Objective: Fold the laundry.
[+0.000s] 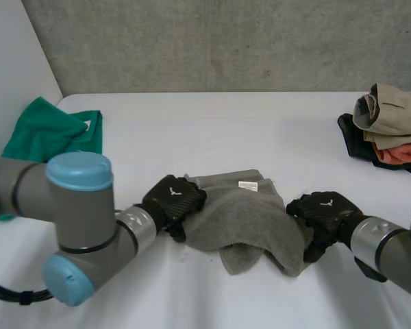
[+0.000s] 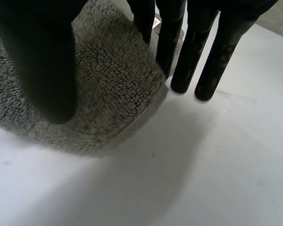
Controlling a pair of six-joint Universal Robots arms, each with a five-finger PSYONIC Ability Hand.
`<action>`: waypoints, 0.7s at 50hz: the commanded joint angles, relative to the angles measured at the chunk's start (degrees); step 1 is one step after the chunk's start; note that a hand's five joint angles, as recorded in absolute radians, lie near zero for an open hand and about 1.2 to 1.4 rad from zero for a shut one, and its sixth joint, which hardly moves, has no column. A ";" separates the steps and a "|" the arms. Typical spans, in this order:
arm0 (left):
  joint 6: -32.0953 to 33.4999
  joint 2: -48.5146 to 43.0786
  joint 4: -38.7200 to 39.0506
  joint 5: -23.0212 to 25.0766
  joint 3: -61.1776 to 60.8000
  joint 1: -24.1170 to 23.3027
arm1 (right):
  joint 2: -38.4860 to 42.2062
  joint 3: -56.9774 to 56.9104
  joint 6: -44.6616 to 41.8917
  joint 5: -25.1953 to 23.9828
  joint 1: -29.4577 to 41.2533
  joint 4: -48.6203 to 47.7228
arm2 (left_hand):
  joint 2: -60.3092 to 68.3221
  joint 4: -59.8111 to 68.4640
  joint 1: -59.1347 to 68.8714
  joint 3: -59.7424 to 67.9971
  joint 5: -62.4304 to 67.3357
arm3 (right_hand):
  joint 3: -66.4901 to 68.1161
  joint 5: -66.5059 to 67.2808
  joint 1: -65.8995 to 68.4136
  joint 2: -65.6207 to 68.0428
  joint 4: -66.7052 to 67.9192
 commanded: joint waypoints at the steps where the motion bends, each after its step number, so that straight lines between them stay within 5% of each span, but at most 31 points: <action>1: 2.23 -3.30 1.10 -0.65 3.82 -2.98 | 1.66 -0.32 1.04 2.87 1.41 -5.58 | 46.47 47.03 45.33 47.25 47.05 | 44.26 45.19 48.87 44.09 44.36; 7: 1.62 -0.32 1.10 -5.12 5.05 -4.91 | -5.17 -1.81 0.07 5.68 0.80 -8.74 | 46.51 47.07 45.37 47.29 47.09 | 44.26 45.19 48.87 44.09 44.36; 19: -9.00 27.80 3.74 -7.85 4.00 -6.32 | -17.33 -17.70 -1.43 5.16 1.23 -11.29 | 46.51 47.07 45.37 47.29 47.09 | 44.26 45.19 48.87 44.09 44.36; 26: -12.79 32.74 3.74 -8.12 0.66 -5.88 | -9.87 -25.27 -0.99 3.67 4.30 -17.52 | 46.51 47.07 45.37 47.29 47.09 | 44.26 45.19 48.87 44.09 44.36; 32: -12.79 32.65 3.65 -8.29 -2.94 -5.27 | 4.63 -28.79 -1.34 -4.24 14.50 -25.97 | 46.51 47.07 45.37 47.29 47.09 | 44.26 45.19 48.87 44.09 44.36; 34: -12.88 32.47 3.83 -8.56 -3.64 -5.01 | 8.50 -29.76 -1.34 -5.21 15.56 -26.41 | 46.51 47.07 45.37 47.29 47.09 | 11.21 12.15 15.82 11.04 11.31; 35: -12.88 32.39 3.83 -8.82 -4.08 -4.57 | 11.91 -31.24 -1.25 -5.48 15.73 -25.98 | 46.51 47.07 45.37 47.29 47.09 | -25.74 -24.81 -21.13 -25.91 -25.64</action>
